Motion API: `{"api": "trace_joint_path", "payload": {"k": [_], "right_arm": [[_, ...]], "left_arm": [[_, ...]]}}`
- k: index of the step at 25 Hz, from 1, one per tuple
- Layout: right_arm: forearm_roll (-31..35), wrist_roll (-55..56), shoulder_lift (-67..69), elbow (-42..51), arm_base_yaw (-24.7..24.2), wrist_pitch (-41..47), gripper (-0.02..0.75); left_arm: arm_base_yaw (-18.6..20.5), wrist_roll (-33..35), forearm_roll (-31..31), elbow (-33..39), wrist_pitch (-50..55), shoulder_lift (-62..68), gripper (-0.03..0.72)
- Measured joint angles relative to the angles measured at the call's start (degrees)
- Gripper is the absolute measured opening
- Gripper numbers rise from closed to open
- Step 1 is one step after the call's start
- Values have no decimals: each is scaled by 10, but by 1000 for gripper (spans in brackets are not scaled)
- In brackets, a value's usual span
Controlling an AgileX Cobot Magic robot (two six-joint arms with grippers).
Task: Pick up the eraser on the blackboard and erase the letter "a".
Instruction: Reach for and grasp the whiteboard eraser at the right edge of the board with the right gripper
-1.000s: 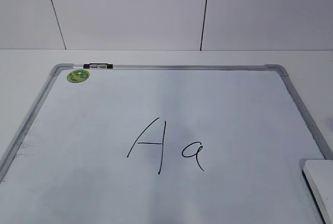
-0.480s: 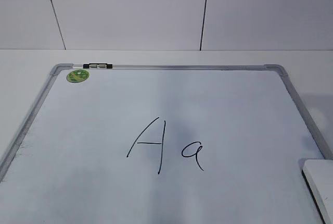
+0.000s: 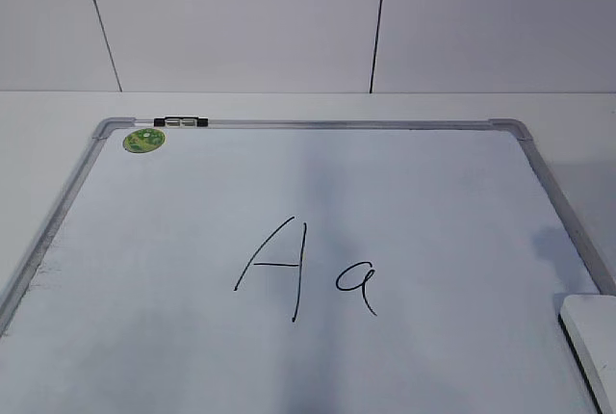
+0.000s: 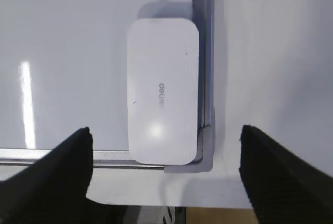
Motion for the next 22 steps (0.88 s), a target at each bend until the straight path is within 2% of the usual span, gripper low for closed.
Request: {"api": "trace_joint_path", "payload": {"k": [11,22], "right_arm": [[14,14,14,-3,0,-1,676],[33,0,104,-3,0,-3,676]], "left_arm": [[0,0,0,0,0,0,239],[0,0,0,0,0,0,239]]}}
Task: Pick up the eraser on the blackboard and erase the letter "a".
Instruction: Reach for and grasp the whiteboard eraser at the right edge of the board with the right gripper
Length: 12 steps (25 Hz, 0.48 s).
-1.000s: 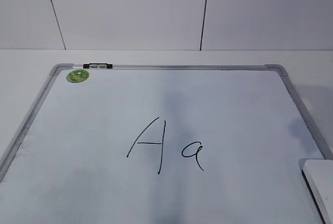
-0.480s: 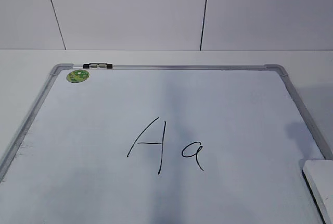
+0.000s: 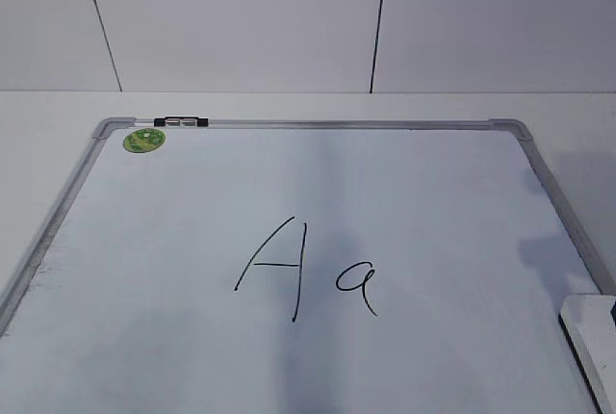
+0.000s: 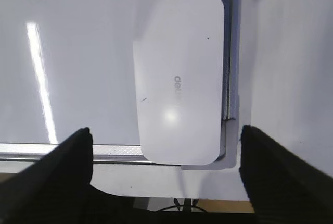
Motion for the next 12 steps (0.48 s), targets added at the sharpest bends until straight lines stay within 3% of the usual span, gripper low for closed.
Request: {"api": "trace_joint_path", "payload": {"k": [12], "right_arm": [[21,-1,11,0,0,-5,671]], "left_arm": [[0,0,0,0,0,0,239]]}}
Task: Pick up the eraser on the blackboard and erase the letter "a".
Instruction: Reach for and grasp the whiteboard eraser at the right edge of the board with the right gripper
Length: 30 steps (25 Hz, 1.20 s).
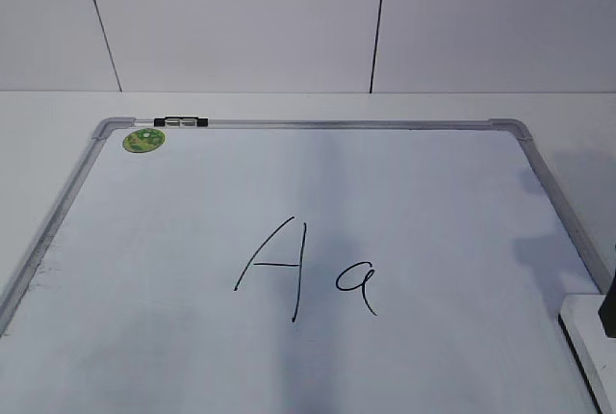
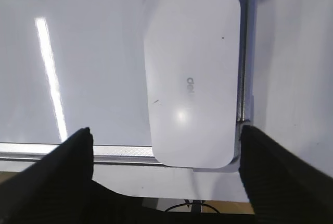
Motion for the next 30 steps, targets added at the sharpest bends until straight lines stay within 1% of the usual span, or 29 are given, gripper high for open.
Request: {"api": "trace_joint_path", "payload": {"k": [7,8,11,20,30], "right_arm": [[-11,-8,7,0,0,0,671],[-12,-8,12,0,0,0,672],[-17,-9,28,0,0,0,672],[-39,-6,56,0,0,-3,672],[-39,-4,65,39,0,-53,671]], "left_arm": [[0,0,0,0,0,0,239],[0,0,0,0,0,0,260],[0,0,0,0,0,0,248],[0,0,0,0,0,0,245],[0,0,0,0,0,0,245]]}}
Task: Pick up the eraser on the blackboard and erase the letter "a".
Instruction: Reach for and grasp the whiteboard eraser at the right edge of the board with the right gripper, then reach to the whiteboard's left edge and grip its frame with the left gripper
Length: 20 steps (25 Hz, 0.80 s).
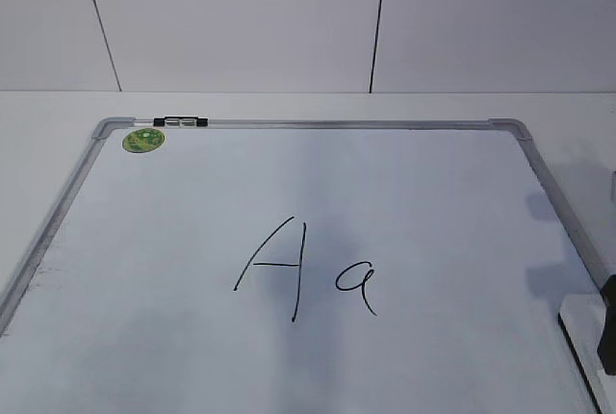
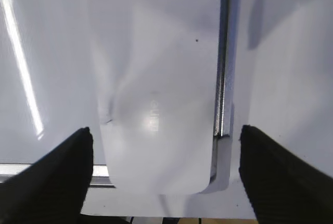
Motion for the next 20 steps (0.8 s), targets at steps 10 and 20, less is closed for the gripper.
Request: {"api": "trace_joint_path", "payload": {"k": [10,20], "right_arm": [[31,-22,19,10,0,-30,671],[16,-26,40,10,0,-50,671]], "left_arm": [[0,0,0,0,0,0,245],[0,0,0,0,0,0,244]]}}
